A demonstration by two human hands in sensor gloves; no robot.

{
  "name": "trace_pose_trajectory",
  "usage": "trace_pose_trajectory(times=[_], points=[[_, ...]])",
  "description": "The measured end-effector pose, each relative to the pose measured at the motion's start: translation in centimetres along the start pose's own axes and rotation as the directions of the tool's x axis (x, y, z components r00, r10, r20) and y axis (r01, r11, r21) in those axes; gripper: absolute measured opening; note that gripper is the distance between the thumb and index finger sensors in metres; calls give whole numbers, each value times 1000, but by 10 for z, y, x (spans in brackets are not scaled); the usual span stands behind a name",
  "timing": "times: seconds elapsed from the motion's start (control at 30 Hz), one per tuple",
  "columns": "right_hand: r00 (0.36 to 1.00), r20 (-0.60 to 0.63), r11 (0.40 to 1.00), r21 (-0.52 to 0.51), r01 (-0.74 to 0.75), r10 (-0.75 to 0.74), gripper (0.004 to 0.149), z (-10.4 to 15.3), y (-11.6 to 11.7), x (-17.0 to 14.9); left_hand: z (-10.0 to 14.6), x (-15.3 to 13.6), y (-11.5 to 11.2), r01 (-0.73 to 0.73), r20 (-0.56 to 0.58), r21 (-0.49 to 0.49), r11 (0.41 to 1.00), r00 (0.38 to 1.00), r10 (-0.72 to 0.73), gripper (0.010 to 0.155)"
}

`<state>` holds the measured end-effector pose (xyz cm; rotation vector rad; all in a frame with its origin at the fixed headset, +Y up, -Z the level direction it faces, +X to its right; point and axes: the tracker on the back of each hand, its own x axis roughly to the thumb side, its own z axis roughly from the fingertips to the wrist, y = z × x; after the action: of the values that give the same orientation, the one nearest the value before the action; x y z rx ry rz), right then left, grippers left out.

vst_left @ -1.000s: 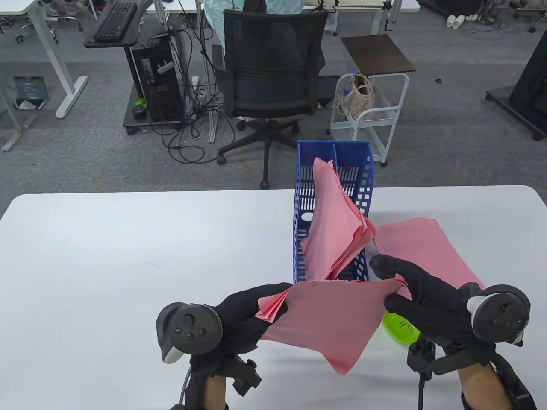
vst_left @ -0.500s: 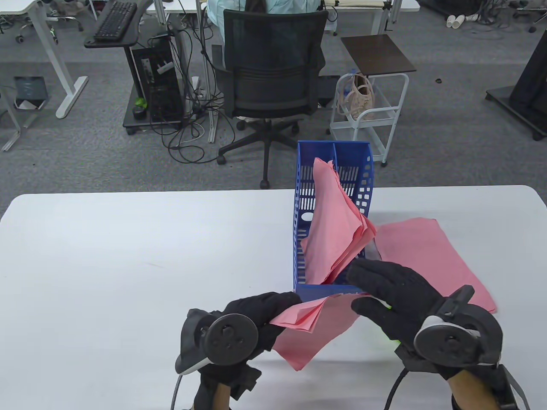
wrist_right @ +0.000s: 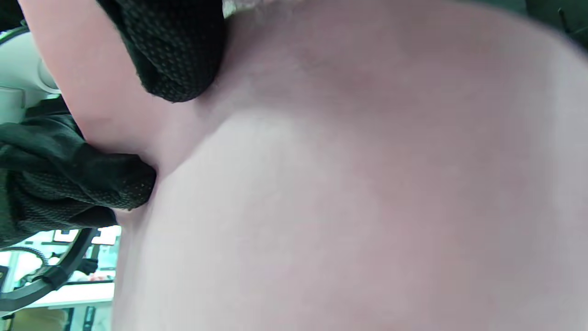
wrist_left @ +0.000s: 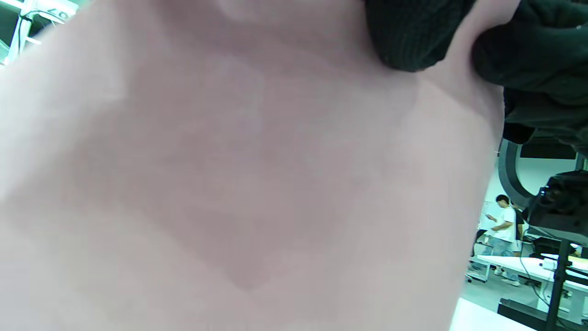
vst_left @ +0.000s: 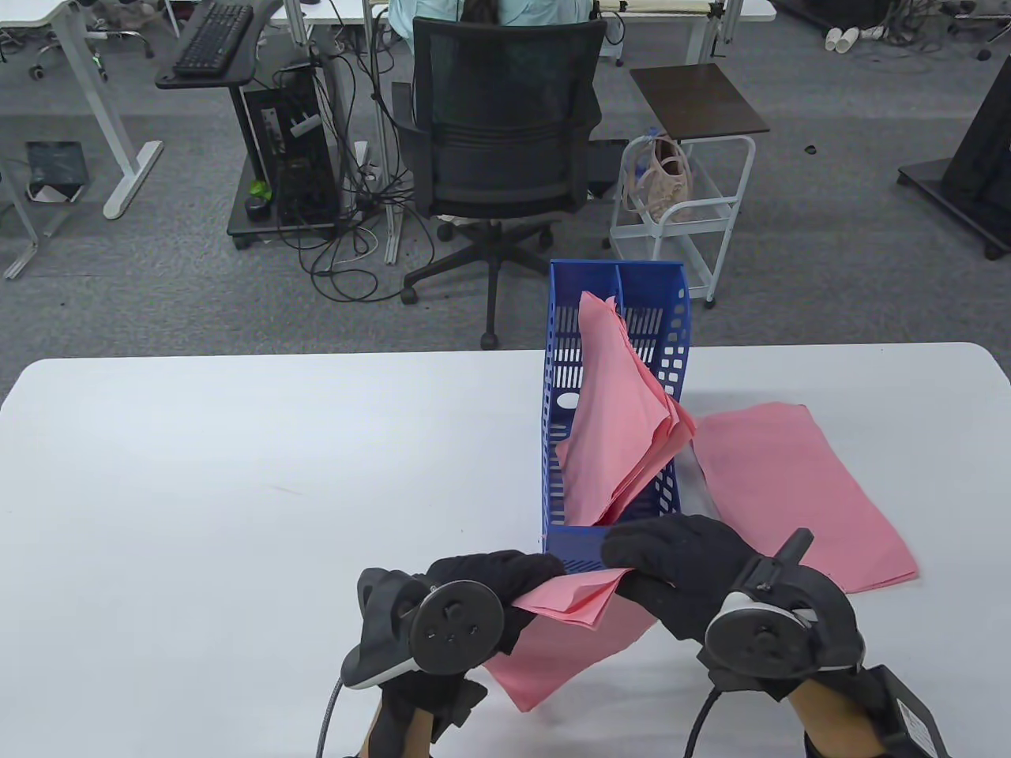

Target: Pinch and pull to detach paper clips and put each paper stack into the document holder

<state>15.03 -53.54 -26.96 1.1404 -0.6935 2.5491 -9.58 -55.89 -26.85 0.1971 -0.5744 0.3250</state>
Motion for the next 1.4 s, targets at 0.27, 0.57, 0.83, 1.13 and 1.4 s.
trace_pose_trajectory(times=[0.27, 0.57, 0.83, 1.13, 1.4], points=[[997, -57, 999, 4, 42, -42, 33, 17, 0, -17, -6, 0, -7, 18, -9, -39, 999, 1000, -18, 39], [946, -315, 997, 58, -57, 73, 35, 48, 10, -67, 3, -15, 3, 17, -100, 52, 999, 995, -12, 39], [782, -595, 930, 364, 56, 186, 37, 98, 85, -141, 4, -24, 3, -6, -126, 114, 993, 992, 20, 39], [725, -645, 876, 466, 123, 242, 41, 118, 109, -158, 0, -26, -2, 3, -144, 93, 996, 990, 10, 40], [772, -594, 913, 405, 45, 225, 45, 107, 94, -146, 3, -30, 0, -46, -136, 137, 990, 989, 65, 40]])
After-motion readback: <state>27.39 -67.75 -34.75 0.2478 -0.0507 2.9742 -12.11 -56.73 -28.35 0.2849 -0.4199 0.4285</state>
